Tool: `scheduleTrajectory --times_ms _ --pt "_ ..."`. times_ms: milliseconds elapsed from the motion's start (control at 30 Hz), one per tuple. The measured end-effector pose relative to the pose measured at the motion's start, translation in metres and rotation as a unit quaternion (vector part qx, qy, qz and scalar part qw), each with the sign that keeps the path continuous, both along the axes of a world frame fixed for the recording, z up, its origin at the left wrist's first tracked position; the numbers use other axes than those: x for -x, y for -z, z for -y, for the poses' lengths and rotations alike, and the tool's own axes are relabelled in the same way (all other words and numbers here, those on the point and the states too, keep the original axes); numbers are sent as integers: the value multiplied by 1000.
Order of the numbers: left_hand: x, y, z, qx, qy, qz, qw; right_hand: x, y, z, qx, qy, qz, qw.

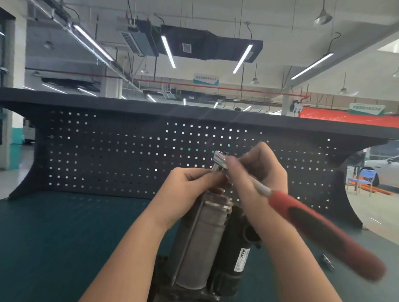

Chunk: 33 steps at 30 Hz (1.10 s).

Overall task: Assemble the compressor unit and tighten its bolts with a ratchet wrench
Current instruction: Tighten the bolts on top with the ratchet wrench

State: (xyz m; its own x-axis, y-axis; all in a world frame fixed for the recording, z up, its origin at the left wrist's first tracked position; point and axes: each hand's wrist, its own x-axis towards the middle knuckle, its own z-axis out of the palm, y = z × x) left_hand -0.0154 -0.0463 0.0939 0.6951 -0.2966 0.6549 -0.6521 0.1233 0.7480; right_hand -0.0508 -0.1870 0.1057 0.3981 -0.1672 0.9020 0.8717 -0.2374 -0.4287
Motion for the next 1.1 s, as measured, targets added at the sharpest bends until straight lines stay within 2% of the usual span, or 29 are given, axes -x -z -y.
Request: scheduleTrajectory --times_ms 67,133,267,467,667,767,867,967,1000,1067,1100 --pt "-3 2 0 3 -16 1 1000 -11 5 14 -102 -161 -86 978" --pt "-5 4 3 -5 -32 12 999 -24 10 22 -172 -295 -167 925" --pt "-9 10 -1 -28 -99 38 994 -36 15 17 -146 -287 -132 937" --pt "-15 21 -14 -51 -128 -78 987 -38 16 16 -154 -281 -118 940" --pt "-5 16 -3 -102 -272 -22 957 -31 9 22 -159 -317 -133 926" --pt "2 17 1 -111 -347 20 931 -24 2 25 -138 -251 -113 951" --pt "11 14 3 -155 -370 53 915 -13 -6 24 -125 -140 -90 978" --pt "15 8 4 -193 -374 49 906 -3 -13 23 -98 -64 -73 990" --pt "16 5 4 -228 -381 54 894 0 -15 23 -83 -48 -69 993" --pt "18 -3 2 -334 -401 88 848 5 -18 24 -52 -16 -58 997" --pt "17 -7 2 -364 -388 99 841 8 -19 25 -40 -4 -52 998"
